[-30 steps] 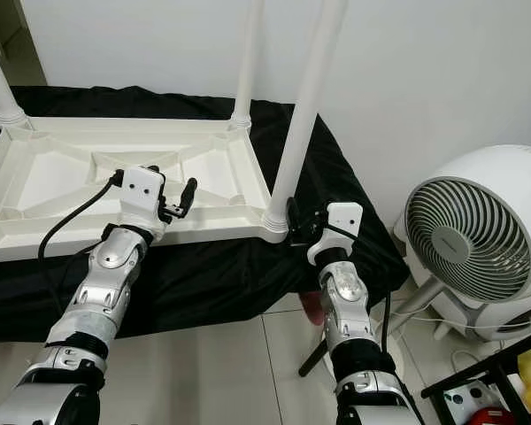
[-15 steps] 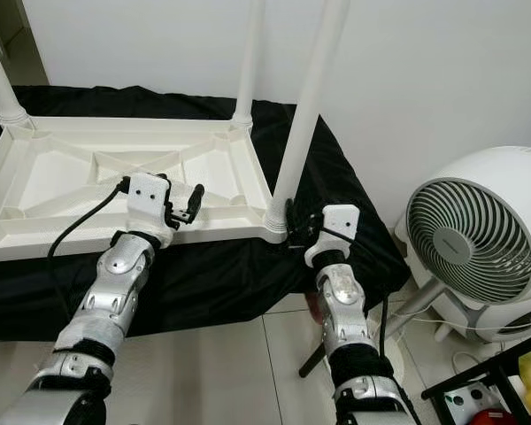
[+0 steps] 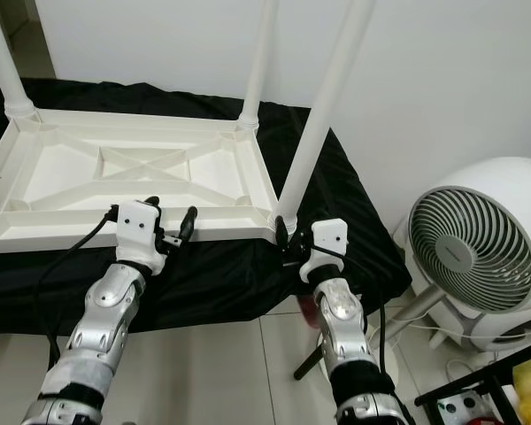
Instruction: Building children table
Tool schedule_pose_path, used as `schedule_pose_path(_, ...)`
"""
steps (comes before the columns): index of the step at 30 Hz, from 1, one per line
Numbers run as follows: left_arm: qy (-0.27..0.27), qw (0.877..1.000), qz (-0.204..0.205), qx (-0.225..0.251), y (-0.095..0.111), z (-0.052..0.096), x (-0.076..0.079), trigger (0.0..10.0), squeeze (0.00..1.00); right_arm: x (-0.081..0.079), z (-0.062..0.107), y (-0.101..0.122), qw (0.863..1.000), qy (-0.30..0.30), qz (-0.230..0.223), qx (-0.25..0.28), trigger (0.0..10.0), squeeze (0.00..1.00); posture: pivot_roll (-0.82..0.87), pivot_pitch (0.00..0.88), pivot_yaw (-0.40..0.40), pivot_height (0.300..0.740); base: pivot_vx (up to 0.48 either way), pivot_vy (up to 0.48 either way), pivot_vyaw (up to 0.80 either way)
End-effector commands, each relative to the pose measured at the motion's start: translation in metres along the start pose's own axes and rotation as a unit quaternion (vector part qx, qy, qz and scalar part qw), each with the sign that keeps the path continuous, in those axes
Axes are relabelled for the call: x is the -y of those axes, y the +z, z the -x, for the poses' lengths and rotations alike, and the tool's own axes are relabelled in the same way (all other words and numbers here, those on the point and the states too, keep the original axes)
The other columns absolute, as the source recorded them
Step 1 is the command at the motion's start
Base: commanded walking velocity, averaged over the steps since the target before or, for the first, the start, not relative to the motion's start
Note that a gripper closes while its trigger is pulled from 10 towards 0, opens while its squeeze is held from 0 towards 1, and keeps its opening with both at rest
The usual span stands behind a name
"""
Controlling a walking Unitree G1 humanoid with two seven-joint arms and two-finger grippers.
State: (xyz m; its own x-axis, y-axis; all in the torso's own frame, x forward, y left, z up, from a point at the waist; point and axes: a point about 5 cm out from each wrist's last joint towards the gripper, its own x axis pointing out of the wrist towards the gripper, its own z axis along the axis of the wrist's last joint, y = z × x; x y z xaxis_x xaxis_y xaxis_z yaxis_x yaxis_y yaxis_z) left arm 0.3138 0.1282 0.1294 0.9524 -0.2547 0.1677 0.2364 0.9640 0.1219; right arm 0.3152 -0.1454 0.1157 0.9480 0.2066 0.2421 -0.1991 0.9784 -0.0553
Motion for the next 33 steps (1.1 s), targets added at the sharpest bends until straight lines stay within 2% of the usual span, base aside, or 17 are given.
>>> schedule_pose_path(1,0.002,1.000,-0.002,0.006,0.004,-0.002,0.002,10.0,0.00,0.004,0.003,-0.002,1.000,-0.007,0.000,-0.008,10.0,0.00,0.02,0.000,-0.169,0.740,0.000,0.000,0.00)
schedule_pose_path(11,-0.008,1.000,-0.002,0.004,0.009,-0.007,0.002,10.0,0.00,0.006,0.000,0.001,1.000,-0.007,0.006,0.000,10.0,0.00,-0.01,0.000,-0.121,0.740,0.000,0.000,0.00)
schedule_pose_path(15,-0.027,1.000,-0.011,0.004,0.010,-0.013,0.006,10.0,0.00,0.005,0.001,0.002,1.000,-0.006,0.010,0.003,10.0,0.00,-0.02,0.000,-0.087,0.740,0.000,0.000,0.00)
schedule_pose_path(21,-0.029,0.999,-0.017,0.006,0.013,-0.016,0.003,10.0,0.00,0.007,0.001,0.000,1.000,-0.007,0.012,0.000,10.0,0.00,-0.02,0.000,-0.065,0.740,0.000,0.000,0.00)
schedule_pose_path(25,-0.032,0.999,-0.026,0.003,0.014,-0.017,-0.002,10.0,0.00,0.003,-0.001,0.000,1.000,-0.002,0.012,0.001,10.0,0.00,-0.01,0.000,-0.032,0.740,0.000,0.000,0.00)
schedule_pose_path(33,-0.039,0.999,-0.034,0.002,0.017,-0.019,-0.005,10.0,0.00,-0.004,-0.001,-0.003,1.000,0.000,0.006,-0.001,10.0,0.00,-0.01,0.000,-0.018,0.740,0.000,0.000,0.00)
